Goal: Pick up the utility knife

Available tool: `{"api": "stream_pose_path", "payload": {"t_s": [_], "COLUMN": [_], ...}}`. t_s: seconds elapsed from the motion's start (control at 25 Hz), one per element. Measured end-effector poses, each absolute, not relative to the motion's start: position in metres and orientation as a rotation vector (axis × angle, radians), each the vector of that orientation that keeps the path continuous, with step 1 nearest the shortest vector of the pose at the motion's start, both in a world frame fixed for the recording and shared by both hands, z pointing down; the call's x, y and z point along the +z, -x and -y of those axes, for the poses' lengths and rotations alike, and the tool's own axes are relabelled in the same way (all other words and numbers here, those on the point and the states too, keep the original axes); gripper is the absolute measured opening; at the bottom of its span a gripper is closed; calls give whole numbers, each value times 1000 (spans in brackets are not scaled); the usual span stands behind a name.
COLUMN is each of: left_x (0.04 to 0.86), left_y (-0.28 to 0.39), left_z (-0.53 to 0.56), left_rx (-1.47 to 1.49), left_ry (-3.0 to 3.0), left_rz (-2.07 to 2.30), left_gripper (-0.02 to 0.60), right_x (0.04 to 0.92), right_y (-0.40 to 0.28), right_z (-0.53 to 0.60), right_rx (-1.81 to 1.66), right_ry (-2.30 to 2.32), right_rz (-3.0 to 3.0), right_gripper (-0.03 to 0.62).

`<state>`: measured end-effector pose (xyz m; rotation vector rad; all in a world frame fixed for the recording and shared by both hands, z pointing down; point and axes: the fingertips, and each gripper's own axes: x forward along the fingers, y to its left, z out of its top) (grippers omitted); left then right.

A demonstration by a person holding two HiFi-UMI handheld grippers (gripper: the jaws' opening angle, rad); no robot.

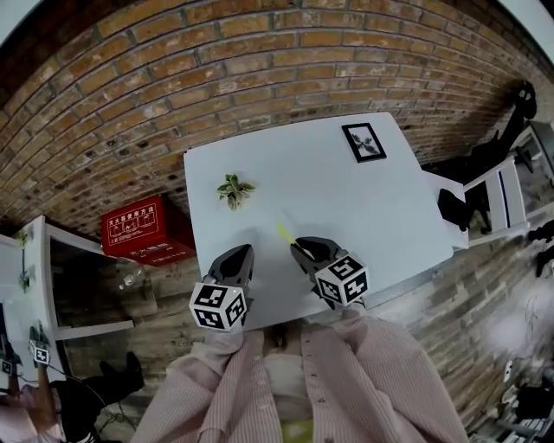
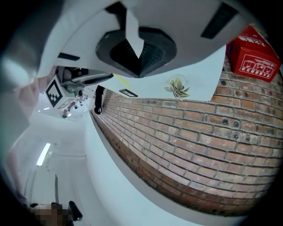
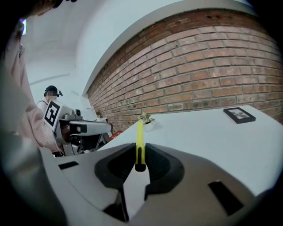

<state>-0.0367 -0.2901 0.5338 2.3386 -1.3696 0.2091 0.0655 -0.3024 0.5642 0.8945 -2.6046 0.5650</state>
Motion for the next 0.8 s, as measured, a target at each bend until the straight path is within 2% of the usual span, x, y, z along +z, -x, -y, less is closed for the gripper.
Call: {"api": "stream_pose_path", "payload": {"t_s": [0.8], "left_x": [445], "left_y": [50], "left_z": [308], "left_rx": [79], "left_ry": [-2482], "left_rz": [1506], "left_gripper": [-8], "right_x": [454], "right_y": [-117], "right_z": [320], "right_rx": [515], "right_ry": [-1276], "right_rz": [2879], "right_gripper": [69]}}
